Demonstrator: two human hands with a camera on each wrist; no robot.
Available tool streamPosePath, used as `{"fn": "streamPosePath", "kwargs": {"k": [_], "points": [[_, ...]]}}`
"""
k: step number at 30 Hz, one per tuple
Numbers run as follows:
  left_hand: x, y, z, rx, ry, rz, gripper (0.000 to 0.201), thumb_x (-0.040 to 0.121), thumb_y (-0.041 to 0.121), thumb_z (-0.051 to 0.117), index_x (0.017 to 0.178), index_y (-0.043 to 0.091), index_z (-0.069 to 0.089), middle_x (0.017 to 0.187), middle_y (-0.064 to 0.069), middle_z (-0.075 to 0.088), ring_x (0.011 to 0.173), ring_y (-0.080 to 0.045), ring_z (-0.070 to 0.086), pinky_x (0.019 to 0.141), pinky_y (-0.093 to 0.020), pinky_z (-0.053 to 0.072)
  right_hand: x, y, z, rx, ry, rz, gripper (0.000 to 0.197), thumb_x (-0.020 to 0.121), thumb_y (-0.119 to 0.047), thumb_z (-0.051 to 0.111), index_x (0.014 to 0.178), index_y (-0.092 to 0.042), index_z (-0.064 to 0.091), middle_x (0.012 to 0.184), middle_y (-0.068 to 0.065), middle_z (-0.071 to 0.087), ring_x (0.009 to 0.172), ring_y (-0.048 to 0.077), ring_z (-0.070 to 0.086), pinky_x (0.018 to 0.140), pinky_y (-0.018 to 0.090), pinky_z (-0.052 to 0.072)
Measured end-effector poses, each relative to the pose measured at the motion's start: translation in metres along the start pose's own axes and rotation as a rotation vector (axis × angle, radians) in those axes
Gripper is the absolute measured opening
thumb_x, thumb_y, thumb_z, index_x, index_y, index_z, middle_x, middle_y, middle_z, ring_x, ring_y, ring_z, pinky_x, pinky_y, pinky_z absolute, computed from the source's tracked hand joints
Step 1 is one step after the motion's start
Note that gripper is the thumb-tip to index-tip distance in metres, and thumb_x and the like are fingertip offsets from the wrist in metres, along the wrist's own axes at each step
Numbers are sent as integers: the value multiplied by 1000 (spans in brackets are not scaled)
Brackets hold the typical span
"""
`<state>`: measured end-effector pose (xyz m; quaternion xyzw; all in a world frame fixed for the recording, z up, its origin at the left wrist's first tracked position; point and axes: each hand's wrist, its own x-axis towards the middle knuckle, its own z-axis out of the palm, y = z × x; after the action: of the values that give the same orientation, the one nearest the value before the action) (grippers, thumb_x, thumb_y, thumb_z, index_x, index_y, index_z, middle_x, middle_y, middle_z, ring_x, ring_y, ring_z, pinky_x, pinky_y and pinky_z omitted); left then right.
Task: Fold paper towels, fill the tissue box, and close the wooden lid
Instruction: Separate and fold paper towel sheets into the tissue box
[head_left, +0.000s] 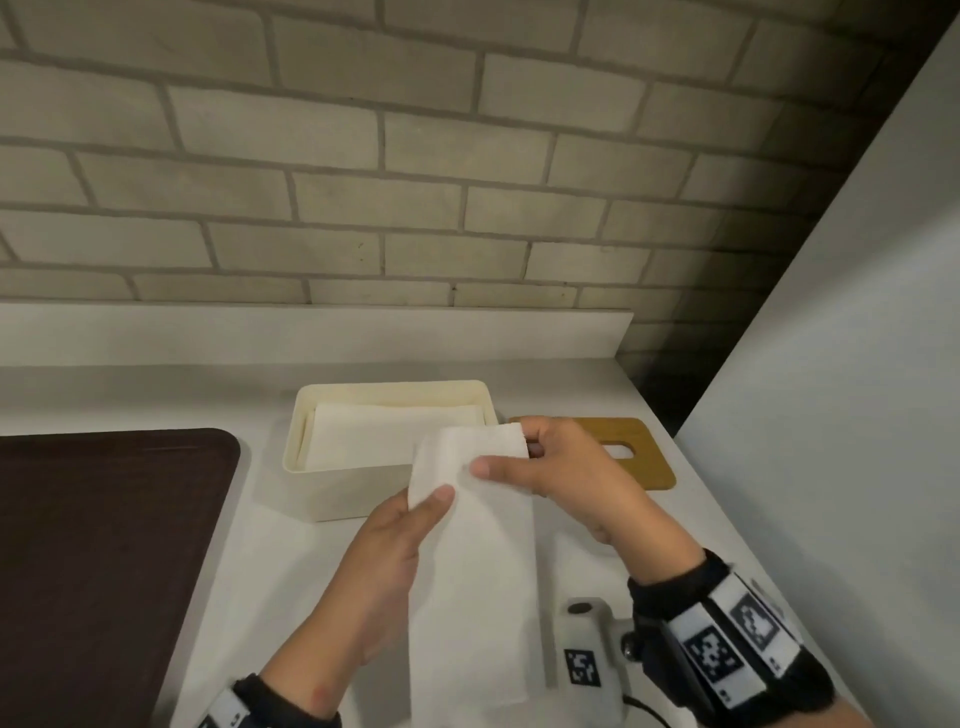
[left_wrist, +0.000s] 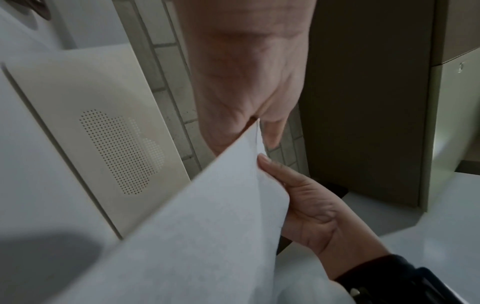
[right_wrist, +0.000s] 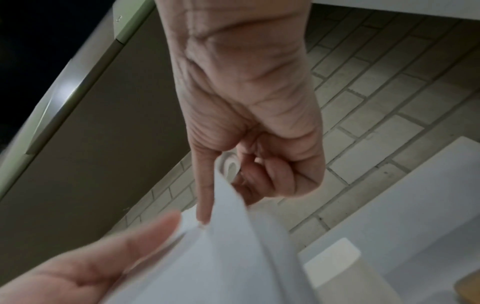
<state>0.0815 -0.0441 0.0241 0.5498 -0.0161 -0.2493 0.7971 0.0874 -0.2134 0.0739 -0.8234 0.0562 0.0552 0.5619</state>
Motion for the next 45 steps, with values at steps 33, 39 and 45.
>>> {"fn": "streamPosePath", "kwargs": {"k": [33,39,45], "points": [[-7,-2,-19,142,218,84,9,97,28,47,93,30,55,96,10,59,93,-9,56,73,-22,41,-62,54,-106,-515,-80,51,7,75,-23,77,81,-25,74,84,-13,73,78,1,67,74,15,51],[2,-3,-3,162,228,61,30,96,33,48,120,20,59,113,-2,67,106,-20,61,72,-25,45,-61,28,-116,-475,55,-32,8,75,-21,76,82,-26,75,84,-10,74,77,0,66,74,14,50],[8,-13,-5,138,308,-2,36,97,35,47,129,19,54,121,-3,65,107,-20,60,81,-30,47,-74,6,-108,-133,31,-151,11,67,-20,72,77,-16,75,81,6,74,75,22,71,66,22,57]]}}
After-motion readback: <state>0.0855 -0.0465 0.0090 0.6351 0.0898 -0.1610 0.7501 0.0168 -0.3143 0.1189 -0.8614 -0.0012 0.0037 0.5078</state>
